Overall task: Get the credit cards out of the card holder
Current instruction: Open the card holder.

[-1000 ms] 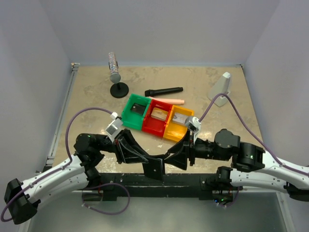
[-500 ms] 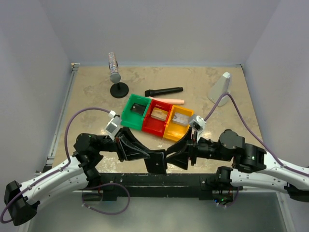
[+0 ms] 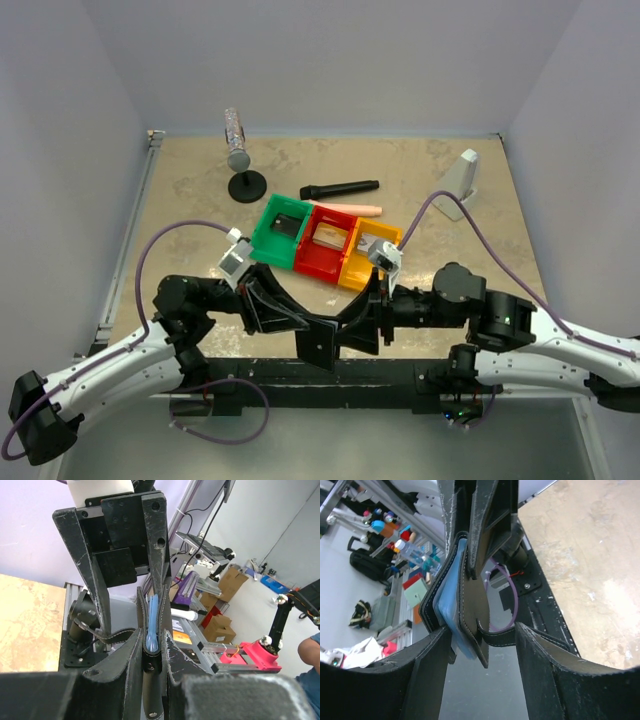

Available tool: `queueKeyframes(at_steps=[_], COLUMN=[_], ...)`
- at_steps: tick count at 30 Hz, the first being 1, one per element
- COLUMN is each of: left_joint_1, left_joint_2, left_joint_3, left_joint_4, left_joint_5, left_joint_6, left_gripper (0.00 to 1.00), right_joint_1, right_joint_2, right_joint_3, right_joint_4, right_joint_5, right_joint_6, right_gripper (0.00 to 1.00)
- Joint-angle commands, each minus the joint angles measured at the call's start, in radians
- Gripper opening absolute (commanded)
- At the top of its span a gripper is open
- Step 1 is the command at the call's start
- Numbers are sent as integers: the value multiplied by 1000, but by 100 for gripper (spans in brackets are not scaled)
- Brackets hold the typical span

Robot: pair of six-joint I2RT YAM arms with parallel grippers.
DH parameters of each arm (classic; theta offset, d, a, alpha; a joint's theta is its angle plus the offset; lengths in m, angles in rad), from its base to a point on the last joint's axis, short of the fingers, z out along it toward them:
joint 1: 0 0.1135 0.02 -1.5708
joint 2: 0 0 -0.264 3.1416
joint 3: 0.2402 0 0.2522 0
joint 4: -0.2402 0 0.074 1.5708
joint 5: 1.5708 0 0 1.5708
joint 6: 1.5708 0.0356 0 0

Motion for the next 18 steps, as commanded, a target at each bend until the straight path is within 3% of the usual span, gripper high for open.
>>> queueKeyframes(at_steps=[1, 11, 18], left_joint_1=[-4, -5, -5], left_joint_2=[21, 10, -76], left_joint_3=[15, -14, -48], left_joint_4=[112, 116, 33], left_joint_5=[-51, -98, -182], left_joint_6=[-16, -2, 47], left_gripper=[0, 0, 0], right_joint_1=[-3, -2, -3], right_joint_2=[78, 142, 69], right_joint_3=[26, 46, -17], right_joint_4=[90, 87, 147], right_joint_5=[-29, 15, 101], right_joint_6=[14, 55, 95], right_gripper=[56, 41, 45])
